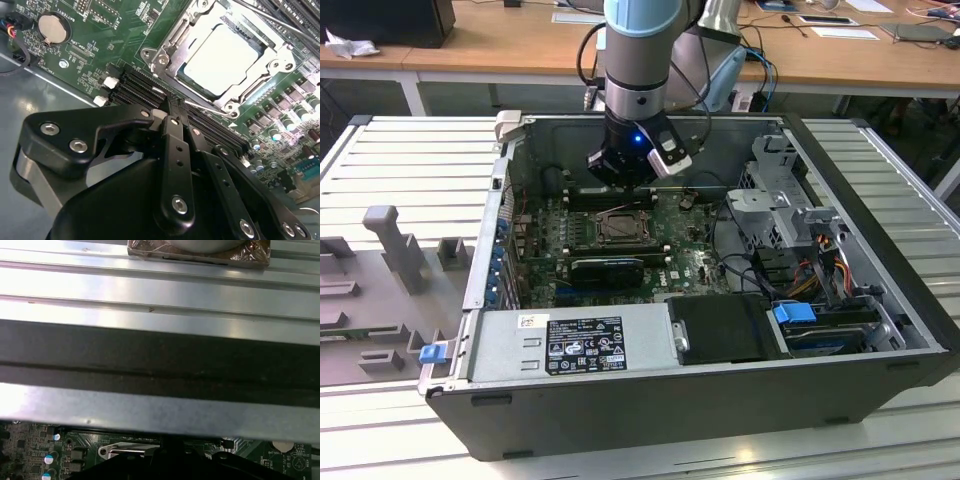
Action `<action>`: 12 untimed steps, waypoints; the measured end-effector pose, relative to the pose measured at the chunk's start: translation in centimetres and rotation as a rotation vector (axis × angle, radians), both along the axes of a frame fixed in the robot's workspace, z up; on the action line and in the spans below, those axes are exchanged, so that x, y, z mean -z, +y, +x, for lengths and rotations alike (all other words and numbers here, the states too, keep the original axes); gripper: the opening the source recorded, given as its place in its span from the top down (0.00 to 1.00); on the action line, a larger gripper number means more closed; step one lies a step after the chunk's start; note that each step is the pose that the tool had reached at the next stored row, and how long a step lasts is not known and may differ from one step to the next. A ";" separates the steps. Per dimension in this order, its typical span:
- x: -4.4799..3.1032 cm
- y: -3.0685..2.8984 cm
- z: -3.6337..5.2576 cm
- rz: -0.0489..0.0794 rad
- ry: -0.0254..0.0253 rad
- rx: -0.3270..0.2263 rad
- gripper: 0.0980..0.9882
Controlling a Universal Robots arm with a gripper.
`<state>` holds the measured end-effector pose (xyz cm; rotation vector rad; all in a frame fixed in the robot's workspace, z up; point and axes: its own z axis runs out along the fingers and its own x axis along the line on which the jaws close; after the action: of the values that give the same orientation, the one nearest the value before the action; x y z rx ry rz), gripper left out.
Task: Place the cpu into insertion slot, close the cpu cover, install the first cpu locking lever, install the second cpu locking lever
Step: 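Install the first cpu locking lever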
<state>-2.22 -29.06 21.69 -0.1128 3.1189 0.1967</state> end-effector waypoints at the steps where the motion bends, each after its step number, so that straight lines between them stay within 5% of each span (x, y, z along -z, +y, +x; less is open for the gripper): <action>1: 0.01 0.00 0.03 0.000 0.0000 0.000 0.99; 12: 0.32 0.00 0.59 0.000 -0.0007 0.000 0.99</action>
<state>-1.63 -29.06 21.37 -0.1127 3.1182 0.1968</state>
